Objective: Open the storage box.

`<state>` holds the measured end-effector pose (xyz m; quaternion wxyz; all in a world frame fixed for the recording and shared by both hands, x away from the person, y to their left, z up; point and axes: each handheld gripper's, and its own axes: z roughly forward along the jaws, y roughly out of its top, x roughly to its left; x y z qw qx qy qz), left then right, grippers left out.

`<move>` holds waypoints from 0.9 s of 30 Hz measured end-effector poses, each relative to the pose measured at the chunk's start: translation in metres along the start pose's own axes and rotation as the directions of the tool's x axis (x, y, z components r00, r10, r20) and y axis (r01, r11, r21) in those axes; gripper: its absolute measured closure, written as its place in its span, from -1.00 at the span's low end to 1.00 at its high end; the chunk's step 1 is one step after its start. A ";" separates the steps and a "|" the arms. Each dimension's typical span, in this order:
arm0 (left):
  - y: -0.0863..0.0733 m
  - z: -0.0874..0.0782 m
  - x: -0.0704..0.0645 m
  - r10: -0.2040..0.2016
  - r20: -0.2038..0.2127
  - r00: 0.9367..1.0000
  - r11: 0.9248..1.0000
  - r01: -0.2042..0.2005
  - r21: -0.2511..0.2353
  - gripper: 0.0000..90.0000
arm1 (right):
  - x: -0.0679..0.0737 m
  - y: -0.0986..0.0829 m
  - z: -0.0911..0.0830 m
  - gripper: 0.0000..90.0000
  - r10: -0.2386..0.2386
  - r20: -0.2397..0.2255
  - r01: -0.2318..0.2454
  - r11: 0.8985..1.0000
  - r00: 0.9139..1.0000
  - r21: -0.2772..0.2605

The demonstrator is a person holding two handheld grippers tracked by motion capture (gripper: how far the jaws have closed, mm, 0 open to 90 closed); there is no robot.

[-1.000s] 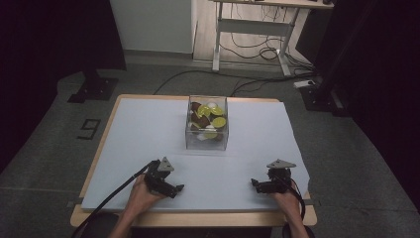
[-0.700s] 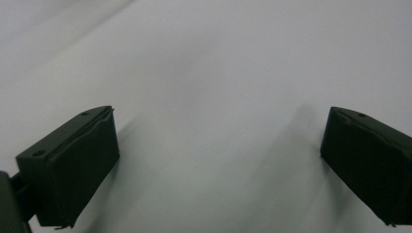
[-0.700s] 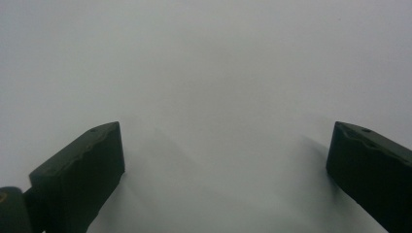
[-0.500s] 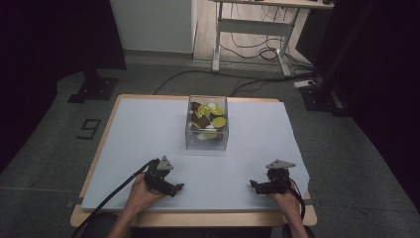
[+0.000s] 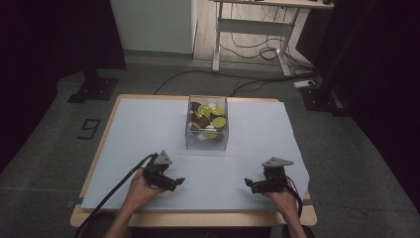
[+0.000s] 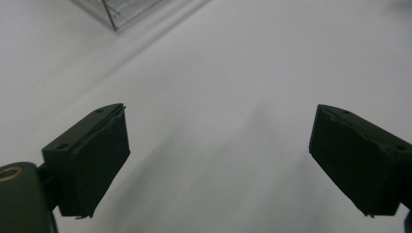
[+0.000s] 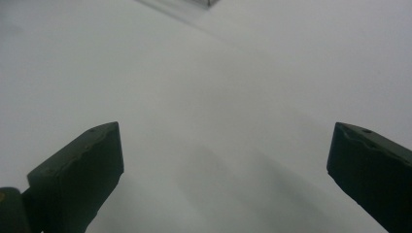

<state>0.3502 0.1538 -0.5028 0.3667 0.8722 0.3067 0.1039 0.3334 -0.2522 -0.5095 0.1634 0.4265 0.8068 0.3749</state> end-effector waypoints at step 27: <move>0.048 -0.001 0.012 0.013 0.035 0.999 0.997 -0.011 -0.078 -0.65 | 0.023 0.048 0.008 -0.98 -0.027 -0.107 0.021 0.998 0.994 -0.064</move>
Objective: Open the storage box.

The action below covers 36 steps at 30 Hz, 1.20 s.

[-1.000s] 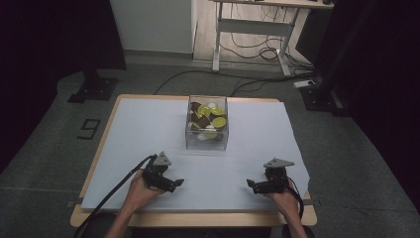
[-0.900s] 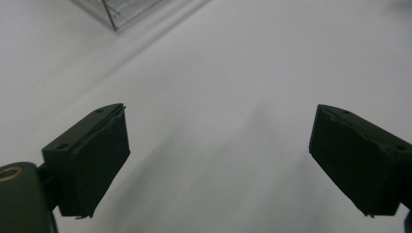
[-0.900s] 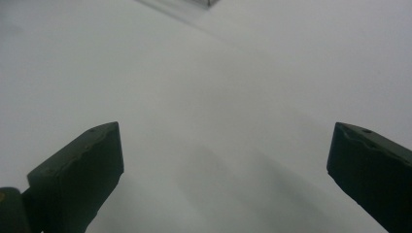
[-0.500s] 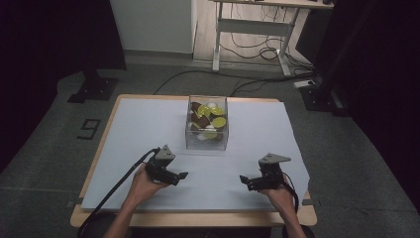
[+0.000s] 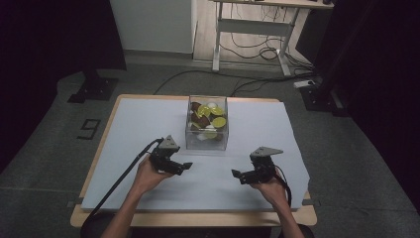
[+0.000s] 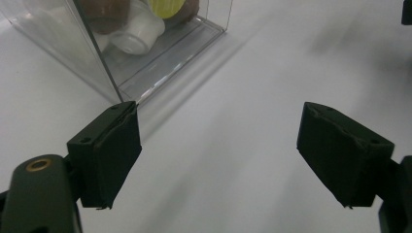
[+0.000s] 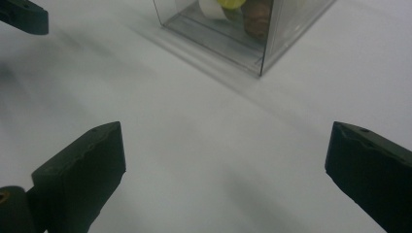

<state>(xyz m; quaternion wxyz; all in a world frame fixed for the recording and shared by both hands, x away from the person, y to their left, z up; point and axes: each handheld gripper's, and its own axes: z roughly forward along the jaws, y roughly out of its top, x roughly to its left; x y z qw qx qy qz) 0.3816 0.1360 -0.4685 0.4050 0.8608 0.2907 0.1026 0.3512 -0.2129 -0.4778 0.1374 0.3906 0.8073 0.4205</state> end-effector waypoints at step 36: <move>0.037 0.030 0.008 0.037 -0.024 0.999 0.999 -0.038 -0.029 -0.22 | 0.005 0.051 0.046 -0.18 -0.017 -0.028 0.016 0.999 0.999 -0.049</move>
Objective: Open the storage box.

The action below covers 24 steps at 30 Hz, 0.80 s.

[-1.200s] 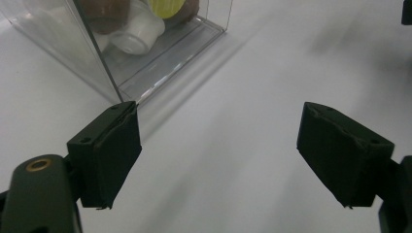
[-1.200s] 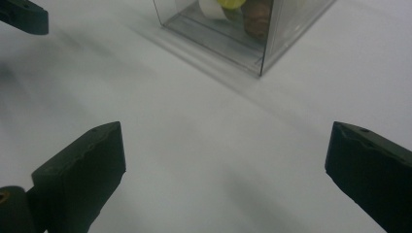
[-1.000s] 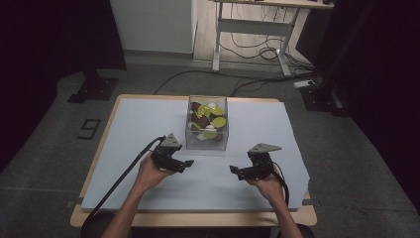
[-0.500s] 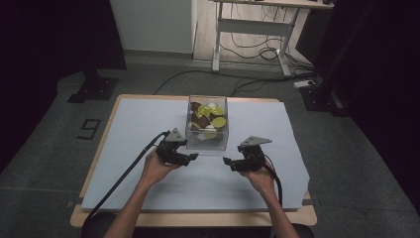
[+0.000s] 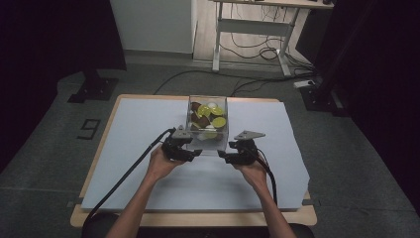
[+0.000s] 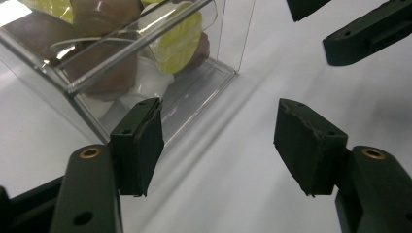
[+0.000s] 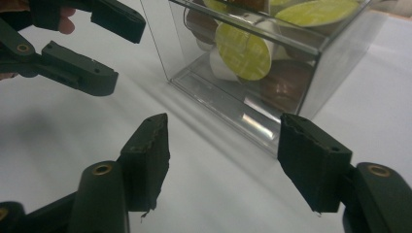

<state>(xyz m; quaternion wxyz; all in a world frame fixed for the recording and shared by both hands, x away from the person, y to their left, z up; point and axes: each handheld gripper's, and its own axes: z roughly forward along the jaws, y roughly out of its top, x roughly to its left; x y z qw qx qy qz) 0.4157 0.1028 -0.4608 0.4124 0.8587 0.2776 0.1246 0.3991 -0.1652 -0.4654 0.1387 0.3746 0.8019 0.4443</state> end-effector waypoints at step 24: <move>0.011 0.018 0.012 -0.045 -0.075 0.996 0.998 0.041 -0.052 0.42 | 0.001 0.018 0.031 0.55 0.000 0.036 0.000 1.000 0.999 -0.024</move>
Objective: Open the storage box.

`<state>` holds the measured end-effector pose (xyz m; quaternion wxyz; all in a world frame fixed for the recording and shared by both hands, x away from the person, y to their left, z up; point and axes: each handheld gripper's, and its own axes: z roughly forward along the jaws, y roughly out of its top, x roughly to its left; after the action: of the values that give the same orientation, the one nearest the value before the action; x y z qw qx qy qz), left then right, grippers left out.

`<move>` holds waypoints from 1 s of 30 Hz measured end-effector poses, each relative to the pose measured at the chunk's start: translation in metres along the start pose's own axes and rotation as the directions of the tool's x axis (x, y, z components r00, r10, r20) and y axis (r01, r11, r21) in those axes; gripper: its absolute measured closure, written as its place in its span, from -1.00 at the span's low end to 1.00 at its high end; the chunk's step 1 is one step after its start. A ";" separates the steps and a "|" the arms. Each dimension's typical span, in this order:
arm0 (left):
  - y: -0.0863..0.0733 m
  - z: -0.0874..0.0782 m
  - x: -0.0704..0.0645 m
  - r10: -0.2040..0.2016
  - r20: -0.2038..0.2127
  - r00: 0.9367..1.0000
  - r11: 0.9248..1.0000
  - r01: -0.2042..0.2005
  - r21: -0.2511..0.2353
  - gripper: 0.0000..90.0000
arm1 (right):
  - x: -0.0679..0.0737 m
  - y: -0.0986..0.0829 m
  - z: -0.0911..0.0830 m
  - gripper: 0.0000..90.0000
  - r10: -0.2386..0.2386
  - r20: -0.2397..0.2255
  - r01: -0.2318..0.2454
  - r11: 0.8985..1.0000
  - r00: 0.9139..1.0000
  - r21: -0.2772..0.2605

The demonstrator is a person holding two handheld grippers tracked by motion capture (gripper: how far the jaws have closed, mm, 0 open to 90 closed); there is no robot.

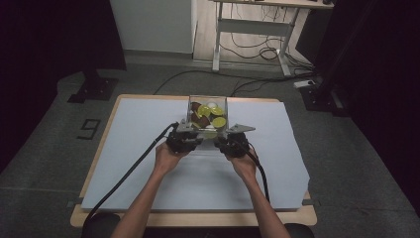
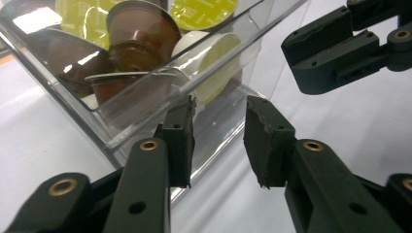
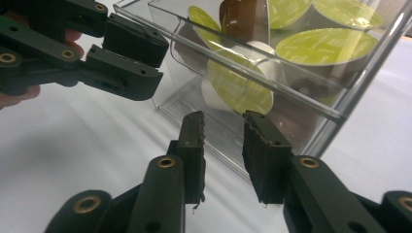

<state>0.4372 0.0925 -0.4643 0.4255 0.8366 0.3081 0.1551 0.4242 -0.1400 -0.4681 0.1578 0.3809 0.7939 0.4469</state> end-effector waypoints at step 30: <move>-0.001 0.008 0.001 -0.047 0.001 0.999 0.998 0.047 -0.032 0.57 | 0.000 0.010 0.015 0.57 0.034 0.054 -0.034 0.999 0.998 0.005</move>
<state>0.4416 0.0888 -0.4699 0.4425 0.8222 0.3250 0.1501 0.4374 -0.1278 -0.4682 0.1703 0.4066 0.7841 0.4368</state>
